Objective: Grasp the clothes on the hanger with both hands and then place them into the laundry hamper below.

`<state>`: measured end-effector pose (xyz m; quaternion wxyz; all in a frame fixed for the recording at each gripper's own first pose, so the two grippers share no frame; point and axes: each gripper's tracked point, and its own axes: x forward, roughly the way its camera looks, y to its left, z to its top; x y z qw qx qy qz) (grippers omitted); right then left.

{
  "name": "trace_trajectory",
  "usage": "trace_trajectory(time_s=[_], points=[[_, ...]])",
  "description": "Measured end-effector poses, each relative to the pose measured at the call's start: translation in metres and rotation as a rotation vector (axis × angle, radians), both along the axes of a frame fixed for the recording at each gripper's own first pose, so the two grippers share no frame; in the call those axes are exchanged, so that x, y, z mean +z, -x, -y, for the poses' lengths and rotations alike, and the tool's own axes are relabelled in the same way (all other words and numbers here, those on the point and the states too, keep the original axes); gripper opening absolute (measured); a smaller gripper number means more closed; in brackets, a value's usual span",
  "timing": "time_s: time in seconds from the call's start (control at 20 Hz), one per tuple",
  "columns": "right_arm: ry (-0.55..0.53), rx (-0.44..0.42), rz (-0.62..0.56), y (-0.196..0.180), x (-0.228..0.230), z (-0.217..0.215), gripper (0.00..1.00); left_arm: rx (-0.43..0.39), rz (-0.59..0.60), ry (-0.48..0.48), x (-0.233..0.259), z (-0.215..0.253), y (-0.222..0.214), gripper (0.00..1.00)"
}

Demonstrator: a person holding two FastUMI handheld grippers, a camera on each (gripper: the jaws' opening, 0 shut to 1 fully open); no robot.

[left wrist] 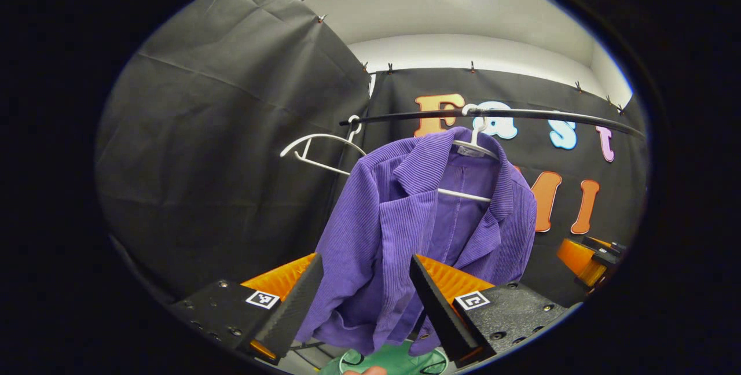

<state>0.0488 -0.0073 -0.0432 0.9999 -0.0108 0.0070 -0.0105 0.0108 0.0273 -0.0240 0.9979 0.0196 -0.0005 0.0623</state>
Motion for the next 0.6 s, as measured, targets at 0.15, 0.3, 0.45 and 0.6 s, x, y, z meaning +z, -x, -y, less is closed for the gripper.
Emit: trace_trajectory(time_s=[0.15,0.3,0.45,0.6], points=[[-0.035,0.034,-0.019,-0.007,-0.009,-0.007,0.98,0.015,0.03,-0.018,0.006,0.0,0.004,0.92],[-0.054,0.063,-0.026,-0.015,-0.015,-0.017,0.98,0.025,0.052,-0.038,0.013,0.001,0.006,0.92],[-0.058,0.104,-0.038,-0.027,-0.024,-0.034,0.98,0.038,0.048,-0.043,0.012,-0.005,0.006,0.92],[-0.095,0.182,-0.087,-0.049,-0.043,-0.067,0.98,0.042,0.043,-0.039,0.012,-0.006,0.01,0.92]])
